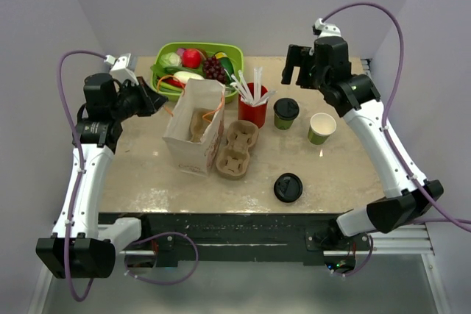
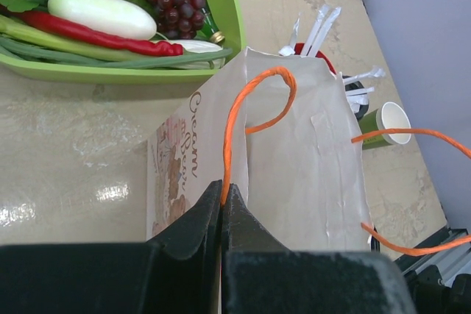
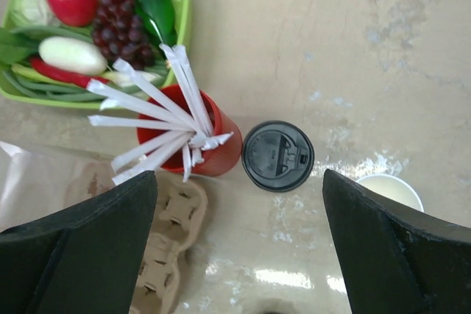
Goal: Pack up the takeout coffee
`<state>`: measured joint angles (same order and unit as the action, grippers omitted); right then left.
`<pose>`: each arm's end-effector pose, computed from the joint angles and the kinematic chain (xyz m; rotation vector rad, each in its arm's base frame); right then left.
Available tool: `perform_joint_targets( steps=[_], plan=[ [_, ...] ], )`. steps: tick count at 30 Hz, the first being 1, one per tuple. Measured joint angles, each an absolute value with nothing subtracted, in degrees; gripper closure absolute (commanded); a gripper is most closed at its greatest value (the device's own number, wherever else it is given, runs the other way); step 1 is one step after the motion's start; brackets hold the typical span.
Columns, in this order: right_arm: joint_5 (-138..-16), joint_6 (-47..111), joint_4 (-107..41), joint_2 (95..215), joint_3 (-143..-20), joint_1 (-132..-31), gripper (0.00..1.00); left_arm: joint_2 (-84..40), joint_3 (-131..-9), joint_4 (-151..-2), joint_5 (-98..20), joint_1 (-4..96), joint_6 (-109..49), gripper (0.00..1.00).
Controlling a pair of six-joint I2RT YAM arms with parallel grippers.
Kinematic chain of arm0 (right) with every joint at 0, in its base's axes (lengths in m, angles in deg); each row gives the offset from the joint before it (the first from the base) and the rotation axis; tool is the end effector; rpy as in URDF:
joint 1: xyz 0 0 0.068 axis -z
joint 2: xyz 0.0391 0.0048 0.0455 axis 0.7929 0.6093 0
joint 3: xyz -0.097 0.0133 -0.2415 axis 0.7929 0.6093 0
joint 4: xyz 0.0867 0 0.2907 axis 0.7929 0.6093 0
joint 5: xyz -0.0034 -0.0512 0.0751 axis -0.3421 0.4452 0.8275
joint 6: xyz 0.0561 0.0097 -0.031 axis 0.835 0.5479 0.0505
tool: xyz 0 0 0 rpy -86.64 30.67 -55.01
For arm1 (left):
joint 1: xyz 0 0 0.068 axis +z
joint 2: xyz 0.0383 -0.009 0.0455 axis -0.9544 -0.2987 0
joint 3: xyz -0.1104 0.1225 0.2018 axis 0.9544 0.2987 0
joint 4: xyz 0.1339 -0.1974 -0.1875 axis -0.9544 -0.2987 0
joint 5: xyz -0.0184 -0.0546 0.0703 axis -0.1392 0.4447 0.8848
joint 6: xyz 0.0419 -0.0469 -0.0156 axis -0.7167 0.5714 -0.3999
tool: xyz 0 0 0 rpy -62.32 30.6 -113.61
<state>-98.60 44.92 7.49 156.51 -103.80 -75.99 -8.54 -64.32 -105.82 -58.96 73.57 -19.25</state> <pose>0.3363 0.1333 0.4427 0.0839 2.0175 0.2372 0.2954 -0.0189 0.3738 -0.0654 1.9786 -0.7180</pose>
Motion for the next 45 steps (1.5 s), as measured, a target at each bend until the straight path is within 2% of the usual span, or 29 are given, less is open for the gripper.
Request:
perform_joint_targets(
  steps=[9,21,27,29,33,37,40,43,45],
  plan=[
    [-91.7,44.6,7.3,156.8,-101.4,-75.4,0.04,-8.5,-64.3,-106.6,-58.7,73.6,-19.7,1.00],
    [-91.8,43.2,8.0,157.6,-101.4,-75.4,0.04,-7.3,-64.3,-106.7,-56.9,73.6,-19.6,1.00],
    [-91.3,42.7,8.8,160.7,-101.4,-75.4,0.07,-7.3,-64.3,-106.9,-56.1,73.6,-19.7,1.00],
    [-91.2,42.4,8.8,162.1,-101.4,-75.4,0.13,-7.3,-64.3,-106.9,-56.1,73.6,-19.7,1.00],
    [-91.3,42.1,9.2,164.1,-101.4,-75.4,0.14,-7.4,-64.3,-106.9,-56.1,73.6,-19.7,1.00],
    [-94.7,42.5,10.6,165.5,-101.2,-75.4,0.23,-7.5,-64.3,-106.9,-56.1,73.6,-19.7,1.00],
    [-97.7,43.3,12.1,166.2,-101.1,-75.0,0.25,-7.7,-64.3,-106.8,-56.1,73.6,-19.7,1.00],
    [-98.9,43.9,12.4,167.7,-101.0,-74.1,0.35,-7.9,-64.3,-106.8,-56.1,73.6,-19.7,1.00],
    [-98.7,44.2,12.0,169.3,-100.3,-72.7,0.37,-8.0,-64.3,-106.8,-56.2,73.6,-19.7,1.00]
  ],
)
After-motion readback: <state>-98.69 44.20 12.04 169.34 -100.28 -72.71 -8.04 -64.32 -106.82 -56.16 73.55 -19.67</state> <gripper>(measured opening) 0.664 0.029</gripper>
